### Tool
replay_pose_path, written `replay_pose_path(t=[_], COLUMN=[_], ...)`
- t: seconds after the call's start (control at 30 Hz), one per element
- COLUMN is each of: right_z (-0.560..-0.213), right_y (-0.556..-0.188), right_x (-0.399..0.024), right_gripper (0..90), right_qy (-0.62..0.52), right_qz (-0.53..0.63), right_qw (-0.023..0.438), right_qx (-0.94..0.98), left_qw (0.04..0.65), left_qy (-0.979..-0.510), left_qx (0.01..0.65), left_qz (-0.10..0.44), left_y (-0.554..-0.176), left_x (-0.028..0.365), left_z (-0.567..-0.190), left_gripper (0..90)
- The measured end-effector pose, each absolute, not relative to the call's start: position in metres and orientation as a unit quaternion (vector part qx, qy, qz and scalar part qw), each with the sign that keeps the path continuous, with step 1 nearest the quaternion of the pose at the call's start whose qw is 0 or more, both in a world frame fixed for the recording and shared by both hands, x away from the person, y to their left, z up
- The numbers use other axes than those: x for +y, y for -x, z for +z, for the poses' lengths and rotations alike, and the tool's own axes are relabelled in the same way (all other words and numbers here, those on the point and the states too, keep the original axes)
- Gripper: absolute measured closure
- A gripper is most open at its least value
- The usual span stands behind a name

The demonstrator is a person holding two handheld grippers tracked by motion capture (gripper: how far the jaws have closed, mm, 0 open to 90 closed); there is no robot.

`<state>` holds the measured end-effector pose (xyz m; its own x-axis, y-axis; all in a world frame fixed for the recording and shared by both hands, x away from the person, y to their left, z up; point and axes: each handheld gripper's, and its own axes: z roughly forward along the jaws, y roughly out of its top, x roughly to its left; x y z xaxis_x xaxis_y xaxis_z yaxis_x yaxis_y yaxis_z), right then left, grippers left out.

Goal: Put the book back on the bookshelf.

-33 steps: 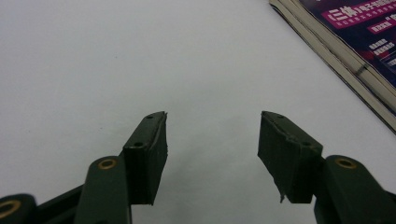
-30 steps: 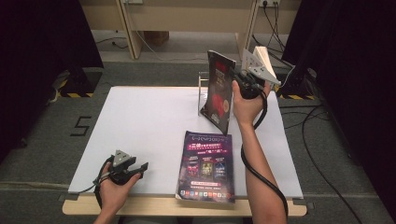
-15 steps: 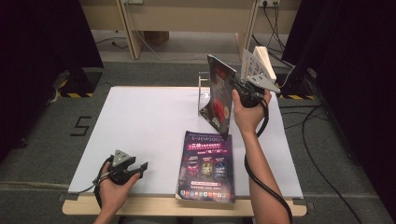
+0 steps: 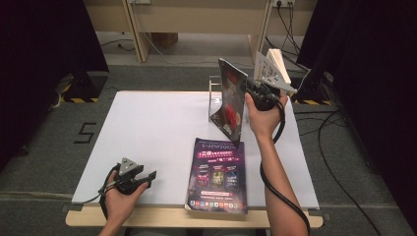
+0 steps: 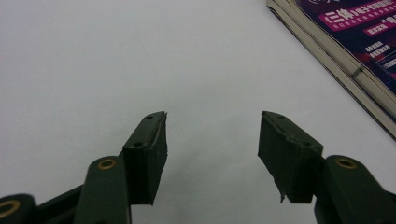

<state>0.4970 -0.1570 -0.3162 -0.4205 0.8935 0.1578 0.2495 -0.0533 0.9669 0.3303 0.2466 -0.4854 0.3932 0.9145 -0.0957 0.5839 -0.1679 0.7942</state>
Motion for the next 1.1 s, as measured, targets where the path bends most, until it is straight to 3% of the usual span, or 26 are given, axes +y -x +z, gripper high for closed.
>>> replay_pose_path(t=[0.33,0.57,0.77,1.1], right_z=[-0.305,-0.302,-0.305,-0.311], right_y=[-0.521,-0.531,-0.535,-0.535], right_x=[-0.133,-0.117,-0.113,-0.123], right_gripper=[69.5,71.1,69.1,85.9], right_qy=[-0.496,-0.523,-0.539,-0.545], right_qz=[0.509,0.459,0.454,0.469], right_qw=[0.257,0.277,0.257,0.253], right_qx=[0.655,0.662,0.662,0.647], left_qw=[0.397,0.398,0.398,0.397], left_qy=[-0.735,-0.733,-0.734,-0.734], left_qx=[0.510,0.510,0.510,0.511], left_qz=[0.208,0.210,0.206,0.205], left_y=[-0.331,-0.331,-0.331,-0.331], left_x=[0.248,0.249,0.248,0.248], left_z=[-0.485,-0.485,-0.485,-0.486], left_gripper=[41.6,41.6,41.6,41.7])
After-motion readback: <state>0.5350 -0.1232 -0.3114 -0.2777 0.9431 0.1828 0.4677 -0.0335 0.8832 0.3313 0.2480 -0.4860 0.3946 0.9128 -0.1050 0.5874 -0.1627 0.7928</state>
